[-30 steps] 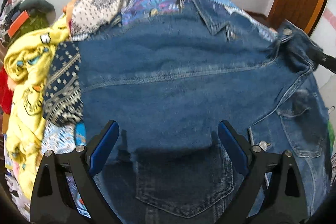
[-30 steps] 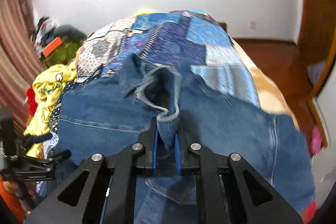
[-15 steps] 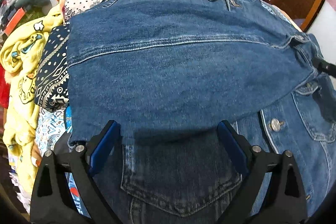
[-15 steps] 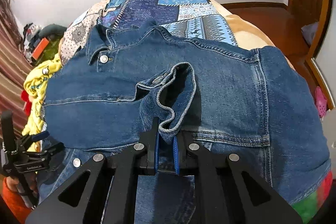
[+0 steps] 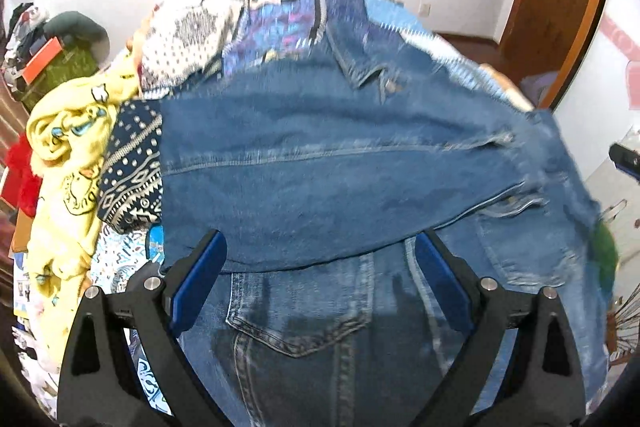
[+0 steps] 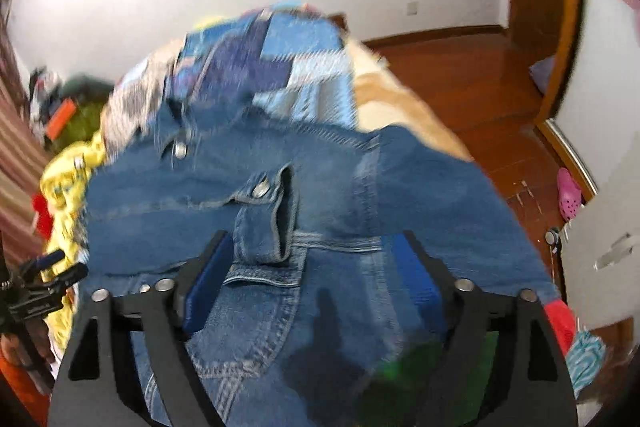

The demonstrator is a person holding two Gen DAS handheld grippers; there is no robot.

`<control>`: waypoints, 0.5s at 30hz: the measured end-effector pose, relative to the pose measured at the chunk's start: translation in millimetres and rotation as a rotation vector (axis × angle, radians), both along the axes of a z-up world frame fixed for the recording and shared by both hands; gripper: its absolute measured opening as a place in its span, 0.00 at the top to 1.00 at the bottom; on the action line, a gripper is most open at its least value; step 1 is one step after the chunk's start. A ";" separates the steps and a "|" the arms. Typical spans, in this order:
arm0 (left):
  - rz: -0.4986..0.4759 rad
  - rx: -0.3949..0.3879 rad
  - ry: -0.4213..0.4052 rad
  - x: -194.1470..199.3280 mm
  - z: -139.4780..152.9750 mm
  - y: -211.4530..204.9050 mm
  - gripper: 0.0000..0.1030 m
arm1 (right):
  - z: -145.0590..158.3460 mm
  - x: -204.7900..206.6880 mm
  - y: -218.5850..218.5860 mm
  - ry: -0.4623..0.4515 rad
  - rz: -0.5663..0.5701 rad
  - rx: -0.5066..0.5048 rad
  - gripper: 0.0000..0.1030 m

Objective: Fold large clothes

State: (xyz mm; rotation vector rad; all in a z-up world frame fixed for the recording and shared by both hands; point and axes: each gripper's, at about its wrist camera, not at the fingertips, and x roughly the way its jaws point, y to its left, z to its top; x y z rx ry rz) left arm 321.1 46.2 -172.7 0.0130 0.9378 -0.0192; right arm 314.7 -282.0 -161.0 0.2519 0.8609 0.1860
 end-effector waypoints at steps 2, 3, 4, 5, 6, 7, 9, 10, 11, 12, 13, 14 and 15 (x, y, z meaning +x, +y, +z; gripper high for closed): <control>0.005 -0.005 -0.030 -6.5 9.6 -4.6 0.07 | -0.4 -8.4 -17.4 0.004 -0.044 0.034 0.17; 0.009 -0.009 -0.043 -9.1 13.0 -6.6 0.07 | -4.2 -13.8 -29.1 0.016 -0.069 0.050 0.17; 0.013 -0.019 -0.056 -12.7 15.9 -8.6 0.06 | -8.7 -17.0 -37.7 0.031 -0.089 0.064 0.17; 0.016 -0.028 -0.062 -15.4 17.3 -11.9 0.04 | -15.3 -21.0 -47.6 0.054 -0.113 0.080 0.17; 0.019 -0.040 -0.065 -17.8 17.6 -13.9 0.04 | -22.7 -24.3 -56.0 0.079 -0.134 0.096 0.17; 0.020 -0.052 -0.062 -19.3 16.8 -16.0 0.04 | -27.9 -25.0 -59.8 0.097 -0.146 0.108 0.17; 0.023 -0.068 -0.049 -21.5 13.2 -19.7 0.04 | -46.8 -29.1 -76.3 0.151 -0.180 0.149 0.17; 0.026 -0.073 -0.039 -21.8 10.6 -21.6 0.04 | -55.5 -29.8 -81.9 0.175 -0.193 0.171 0.17; 0.027 -0.074 -0.029 -21.7 8.1 -23.2 0.04 | -60.8 -29.8 -85.8 0.194 -0.201 0.190 0.17; 0.027 -0.071 -0.023 -22.4 6.3 -24.6 0.04 | -69.6 -28.6 -91.3 0.216 -0.208 0.218 0.17; 0.027 -0.067 -0.020 -22.9 5.1 -26.1 0.04 | -77.9 -25.4 -96.0 0.236 -0.205 0.254 0.17; 0.027 -0.067 -0.021 -23.8 4.7 -26.6 0.04 | -83.4 -22.8 -99.5 0.253 -0.198 0.287 0.17; 0.029 -0.073 -0.022 -24.5 4.7 -26.9 0.04 | -92.8 -16.3 -104.5 0.279 -0.194 0.331 0.17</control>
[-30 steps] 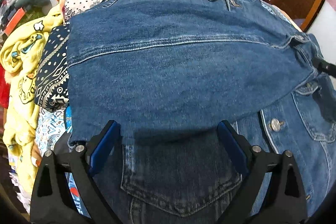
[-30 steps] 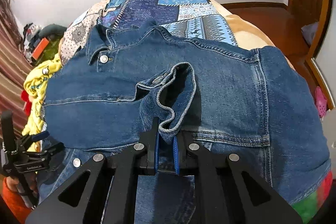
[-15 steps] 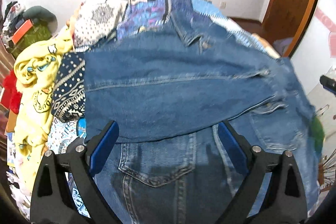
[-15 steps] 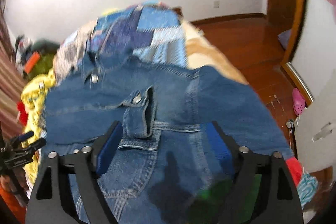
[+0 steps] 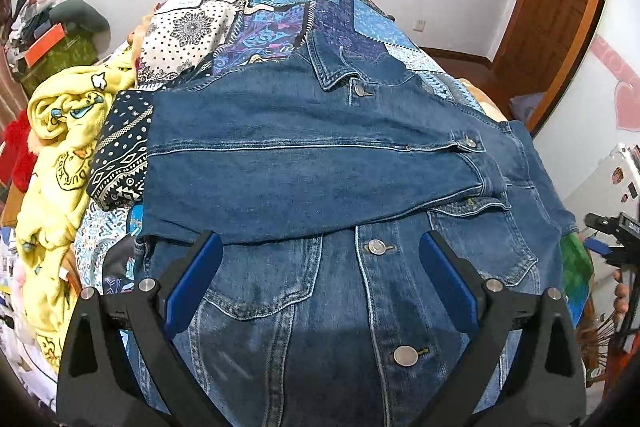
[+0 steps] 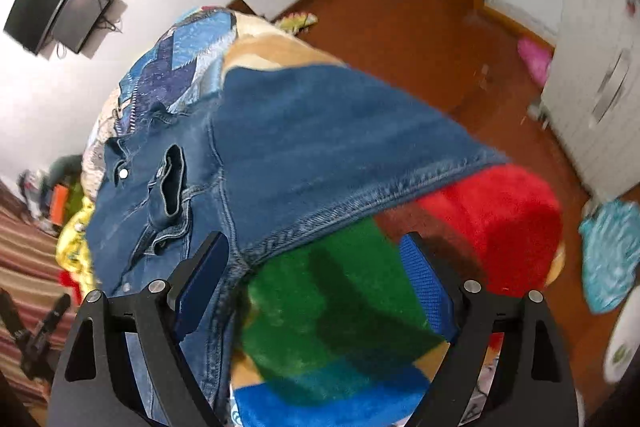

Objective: Fold large clothes

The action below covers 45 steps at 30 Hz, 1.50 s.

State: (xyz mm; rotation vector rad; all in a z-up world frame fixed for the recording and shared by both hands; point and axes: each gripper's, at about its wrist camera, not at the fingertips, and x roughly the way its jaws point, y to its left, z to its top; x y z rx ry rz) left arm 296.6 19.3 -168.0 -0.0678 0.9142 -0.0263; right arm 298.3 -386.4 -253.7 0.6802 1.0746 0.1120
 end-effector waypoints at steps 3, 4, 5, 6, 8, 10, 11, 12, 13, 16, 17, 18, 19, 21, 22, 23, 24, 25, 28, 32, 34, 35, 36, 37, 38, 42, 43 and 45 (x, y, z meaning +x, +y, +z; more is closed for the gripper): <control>0.013 -0.049 0.009 0.3 0.5 4.1 0.04 | -14.4 16.3 -10.9 0.009 -0.012 0.083 0.17; 0.017 -0.061 0.012 0.1 0.4 6.0 0.04 | -16.2 20.3 -12.0 0.008 -0.017 0.091 0.17; 0.025 -0.066 0.015 0.8 -0.1 7.8 0.04 | -19.7 26.6 -14.7 0.014 -0.026 0.102 0.16; 0.033 -0.066 0.018 1.4 -1.0 9.4 0.04 | -23.1 31.3 -15.7 0.021 -0.032 0.116 0.14; 0.046 -0.066 0.025 2.6 -3.9 12.0 0.04 | -31.8 39.2 -17.4 0.022 -0.044 0.128 0.14; 0.056 -0.072 0.041 4.1 -8.8 14.1 0.04 | -39.9 46.1 -13.9 0.009 -0.060 0.091 0.17; 0.060 -0.081 0.051 4.5 -12.1 14.9 0.04 | -41.3 45.4 -15.0 0.001 -0.069 0.072 0.19; 0.062 -0.092 0.063 4.7 -15.5 15.5 0.04 | -42.8 47.7 -12.2 -0.012 -0.081 0.047 0.20; 0.064 -0.101 0.073 4.8 -18.3 16.0 0.04 | -43.7 47.7 -12.6 -0.022 -0.098 0.029 0.23; 0.064 -0.112 0.092 3.1 -24.7 16.2 0.04 | -43.2 50.4 -16.1 -0.018 -0.175 -0.009 0.45; 0.063 -0.110 0.092 1.4 -25.3 16.6 0.04 | -40.4 49.9 -18.4 -0.020 -0.202 -0.017 0.60; 0.063 -0.103 0.088 -0.6 -25.4 17.1 0.04 | -36.6 48.8 -20.0 -0.022 -0.221 -0.032 0.68; 0.063 -0.097 0.084 -2.1 -24.8 17.9 0.04 | -31.5 48.4 -20.0 -0.024 -0.225 -0.049 0.80; 0.062 -0.081 0.073 -6.2 -23.0 20.6 0.04 | -21.8 48.6 -18.2 -0.019 -0.209 -0.088 0.84; 0.063 -0.071 0.067 -7.8 -22.1 22.0 0.04 | -13.7 49.4 -13.2 -0.021 -0.184 -0.118 0.87; 0.064 -0.062 0.061 -9.8 -21.2 23.6 0.04 | -3.0 49.2 -7.5 -0.040 -0.163 -0.165 0.87; 0.066 -0.056 0.057 -11.0 -20.3 25.4 0.04 | 6.1 49.0 -2.4 -0.064 -0.146 -0.197 0.87; 0.069 -0.050 0.053 -13.0 -19.6 27.9 0.04 | 21.2 47.4 2.9 -0.100 -0.126 -0.216 0.87; 0.081 -0.056 0.048 -17.7 -18.6 35.7 0.04 | 58.2 46.2 12.1 -0.196 -0.100 -0.181 0.90; 0.092 -0.071 0.035 -25.6 -16.2 47.4 0.04 | 114.7 45.9 50.1 -0.348 -0.021 -0.195 0.91; 0.101 -0.073 0.029 -28.3 -14.8 53.4 0.04 | 138.1 46.9 81.8 -0.416 0.045 -0.210 0.91; 0.107 -0.073 0.027 -29.7 -14.1 56.7 0.04 | 147.1 46.9 101.6 -0.445 0.085 -0.218 0.91; 0.113 -0.073 0.025 -30.7 -13.5 60.0 0.04 | 151.8 47.1 119.1 -0.465 0.123 -0.219 0.91; 0.120 -0.074 0.023 -32.1 -12.7 63.5 0.04 | 154.3 47.8 142.0 -0.477 0.178 -0.220 0.90; 0.126 -0.077 0.021 -33.7 -11.9 67.0 0.04 | 152.6 49.7 156.1 -0.475 0.219 -0.223 0.90; 0.138 -0.078 0.011 -42.7 -8.8 77.0 0.04 | 116.4 50.6 216.4 -0.411 0.367 -0.277 0.87; 0.138 -0.072 0.008 -45.3 -7.9 78.8 0.04 | 100.9 51.9 226.8 -0.372 0.398 -0.274 0.87; 0.138 -0.056 0.006 -50.2 -6.9 81.0 0.04 | 69.8 57.6 238.7 -0.275 0.445 -0.238 0.87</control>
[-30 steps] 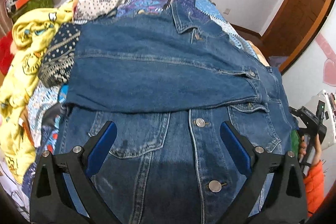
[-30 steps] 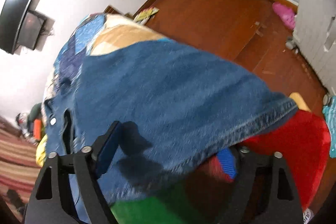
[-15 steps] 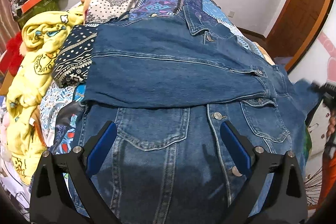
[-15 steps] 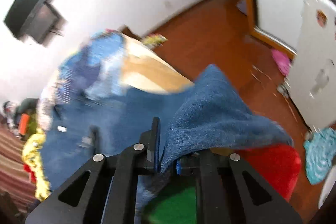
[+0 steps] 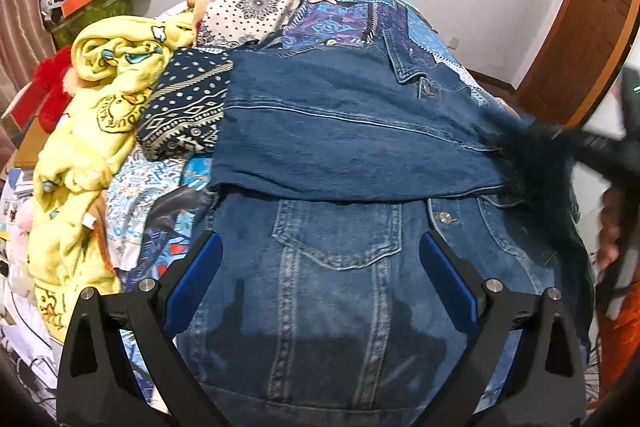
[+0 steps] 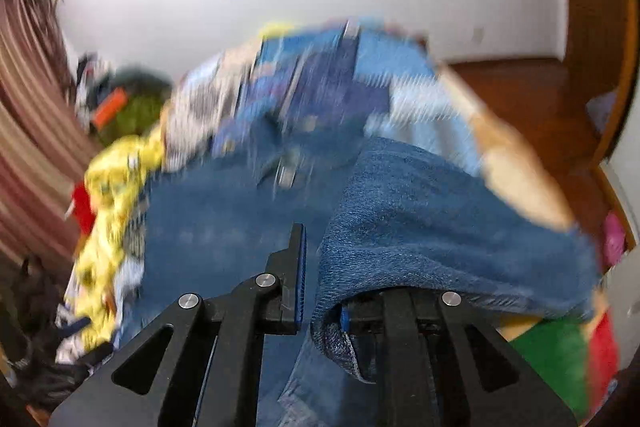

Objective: Fold large clothes

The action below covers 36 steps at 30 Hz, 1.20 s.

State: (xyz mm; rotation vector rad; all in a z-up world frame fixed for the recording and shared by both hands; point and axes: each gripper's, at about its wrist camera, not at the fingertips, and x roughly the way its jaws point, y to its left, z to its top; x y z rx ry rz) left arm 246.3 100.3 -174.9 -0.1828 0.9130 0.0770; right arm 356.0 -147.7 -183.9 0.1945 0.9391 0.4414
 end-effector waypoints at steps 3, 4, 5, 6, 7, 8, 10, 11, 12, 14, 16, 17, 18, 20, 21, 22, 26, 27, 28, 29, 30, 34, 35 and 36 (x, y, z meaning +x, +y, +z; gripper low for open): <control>0.002 0.020 0.002 -4.5 0.5 2.2 0.04 | -40.5 2.3 3.9 0.153 0.011 0.025 0.86; 0.003 0.022 0.000 -5.4 0.7 2.5 0.04 | -45.8 1.6 3.5 0.181 0.011 0.028 0.85; 0.005 0.021 -0.003 -6.3 1.2 2.1 0.04 | -52.8 0.7 1.5 0.213 0.014 0.027 0.84; 0.004 0.018 -0.004 -6.2 1.5 1.1 0.04 | -56.7 -1.3 -0.6 0.230 0.022 0.021 0.84; 0.002 0.017 -0.004 -5.4 1.9 -0.4 0.04 | -53.7 -3.8 1.5 0.234 0.032 0.011 0.84; -0.004 0.019 -0.004 -3.4 2.8 -3.7 0.04 | -52.5 -6.5 0.8 0.235 0.045 0.004 0.81; -0.024 0.031 -0.008 1.9 6.1 -12.2 0.04 | -46.4 -14.5 -2.8 0.232 0.079 -0.007 0.68; -0.037 0.038 -0.013 4.4 8.7 -16.5 0.04 | -41.1 -16.6 -6.0 0.226 0.078 -0.006 0.57; -0.053 0.046 -0.022 8.2 12.5 -23.9 0.04 | -37.0 -21.7 -11.0 0.207 0.074 -0.015 0.53; -0.102 0.066 -0.041 17.0 23.0 -42.6 0.04 | -27.6 -33.2 -22.3 0.146 0.060 -0.047 0.46; -0.154 0.092 -0.066 25.1 34.5 -63.2 0.04 | -21.1 -42.8 -34.4 0.106 0.049 -0.066 0.46; -0.184 0.105 -0.079 30.0 40.9 -75.0 0.04 | -17.5 -48.0 -45.7 0.089 0.029 -0.070 0.45; -0.216 0.117 -0.092 35.4 46.9 -87.1 0.04 | -14.6 -49.9 -56.6 0.077 0.006 -0.073 0.45; -0.274 0.133 -0.111 45.7 55.7 -110.4 0.04 | -9.7 -51.6 -69.7 0.050 -0.047 -0.072 0.43; -0.304 0.140 -0.114 51.7 58.6 -123.3 0.04 | -7.9 -54.3 -77.2 0.038 -0.070 -0.066 0.41; -0.328 0.146 -0.115 57.1 59.9 -133.0 0.04 | -6.1 -57.6 -91.6 0.029 -0.104 -0.056 0.35; -0.479 0.181 -0.107 81.6 54.4 -185.3 0.03 | -5.0 -65.6 -122.2 0.008 -0.197 -0.050 0.31; -0.523 0.184 -0.100 87.8 48.8 -197.8 0.03 | -5.7 -66.0 -128.4 0.009 -0.214 -0.055 0.31; -0.553 0.196 -0.086 93.4 42.3 -208.6 0.03 | -9.1 -66.3 -135.4 0.013 -0.237 -0.063 0.31; -0.580 0.217 -0.059 99.8 33.3 -220.5 0.04 | -12.0 -66.0 -138.9 0.021 -0.253 -0.071 0.31; -0.609 0.237 -0.032 105.8 23.3 -231.9 0.04 | -14.9 -65.4 -141.4 0.029 -0.263 -0.076 0.31; -0.716 0.308 0.040 117.9 -12.5 -263.2 0.04 | -23.7 -63.3 -147.9 0.050 -0.265 -0.061 0.31; -0.733 0.324 0.051 120.4 -19.8 -268.3 0.05 | -25.6 -61.8 -148.2 0.054 -0.263 -0.059 0.31; -0.756 0.345 0.068 123.2 -29.4 -276.3 0.10 | -28.1 -59.2 -146.1 0.060 -0.262 -0.057 0.31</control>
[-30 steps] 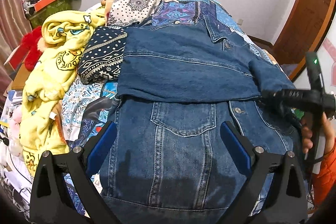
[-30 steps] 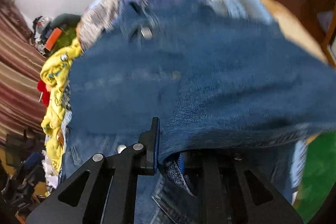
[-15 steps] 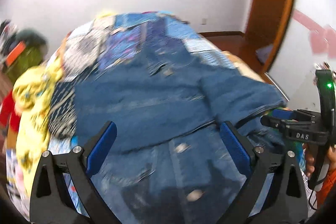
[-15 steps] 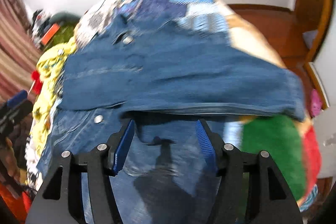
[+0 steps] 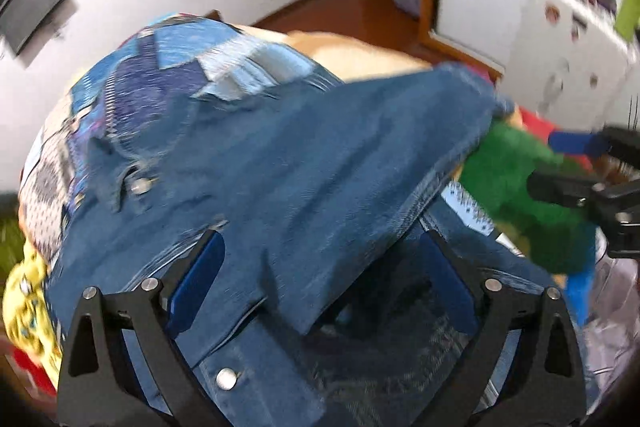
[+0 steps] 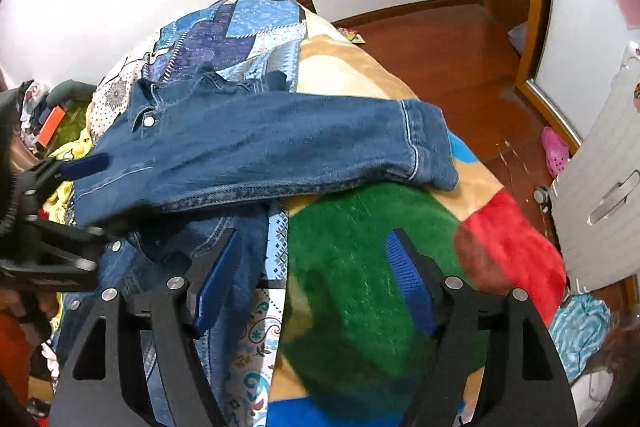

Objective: Fold large clothes

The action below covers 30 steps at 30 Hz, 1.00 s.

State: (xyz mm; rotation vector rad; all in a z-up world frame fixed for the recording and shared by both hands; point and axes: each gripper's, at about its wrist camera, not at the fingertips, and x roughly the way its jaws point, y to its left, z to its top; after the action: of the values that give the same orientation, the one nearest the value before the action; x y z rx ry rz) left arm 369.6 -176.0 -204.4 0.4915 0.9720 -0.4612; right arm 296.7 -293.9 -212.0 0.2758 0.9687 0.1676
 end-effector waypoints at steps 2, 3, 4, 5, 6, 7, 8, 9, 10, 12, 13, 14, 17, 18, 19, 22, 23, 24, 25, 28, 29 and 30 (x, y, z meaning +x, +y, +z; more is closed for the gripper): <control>-0.026 0.030 0.023 4.0 -12.2 -12.2 0.21 | -4.5 2.9 0.4 0.011 0.007 0.006 0.31; -0.036 0.037 0.029 5.2 -15.9 -17.4 0.26 | -7.0 2.5 -0.9 0.018 0.016 0.008 0.31; -0.047 0.042 0.028 6.5 -18.9 -21.6 0.28 | -10.3 6.3 3.8 0.027 0.029 0.007 0.31; -0.055 0.043 0.018 7.9 -20.5 -25.3 0.37 | -12.7 6.8 5.1 0.035 0.040 0.005 0.31; -0.060 0.039 0.010 9.9 -21.0 -27.6 0.54 | -15.6 7.9 6.3 0.044 0.047 0.004 0.31; -0.059 0.020 0.016 13.2 -19.8 -27.6 0.64 | -18.9 9.0 7.6 0.052 0.054 0.007 0.31; -0.046 -0.023 0.038 18.1 -17.2 -25.0 0.79 | -23.2 10.9 10.3 0.067 0.063 0.009 0.31; -0.025 -0.065 0.052 23.3 -14.1 -20.5 0.80 | -26.5 12.2 12.8 0.080 0.069 0.010 0.31; 0.008 -0.140 0.071 29.1 -8.8 -10.9 0.81 | -30.0 12.7 15.6 0.096 0.074 0.012 0.31; 0.072 -0.236 0.103 39.5 -3.1 7.7 0.87 | -32.5 10.3 20.8 0.094 0.084 0.014 0.31; 0.117 -0.271 0.113 44.8 -0.5 20.3 0.89 | -32.7 8.6 24.3 0.086 0.093 0.004 0.31; 0.149 -0.296 0.115 48.1 2.3 29.8 0.90 | -33.0 7.8 27.2 0.082 0.099 -0.009 0.31; 0.276 -0.362 0.077 49.6 17.3 74.9 0.91 | -35.9 6.8 33.2 0.079 0.114 -0.047 0.31; 0.308 -0.384 0.065 48.0 21.4 89.5 0.91 | -37.1 6.8 33.2 0.083 0.122 -0.045 0.31; 0.351 -0.414 0.056 44.6 25.4 109.8 0.91 | -38.1 6.4 32.6 0.084 0.123 -0.048 0.31; 0.444 -0.452 0.070 28.9 22.2 157.7 0.91 | -40.2 5.6 32.7 0.090 0.133 -0.058 0.31; 0.484 -0.432 0.077 21.1 15.3 173.4 0.91 | -40.1 6.6 34.9 0.091 0.137 -0.069 0.30; 0.506 -0.416 0.098 16.0 7.5 184.4 0.89 | -40.5 6.1 37.0 0.090 0.143 -0.082 0.30; 0.518 -0.411 0.129 11.2 -1.6 192.9 0.86 | -40.6 5.3 38.9 0.087 0.149 -0.094 0.28; 0.563 -0.381 0.222 -2.6 -29.8 210.8 0.59 | -40.5 4.0 44.2 0.082 0.149 -0.134 0.28; 0.574 -0.367 0.230 -8.0 -34.7 212.4 0.53 | -40.2 4.6 44.9 0.083 0.147 -0.138 0.28; 0.573 -0.357 0.221 -12.2 -34.0 212.3 0.50 | -39.4 4.6 44.8 0.086 0.144 -0.140 0.28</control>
State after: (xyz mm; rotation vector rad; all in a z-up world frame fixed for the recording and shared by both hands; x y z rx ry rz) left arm 357.4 36.3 -238.4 -0.1694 1.1588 -0.1612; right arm 301.3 -249.1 -251.4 0.0845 1.0808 0.2199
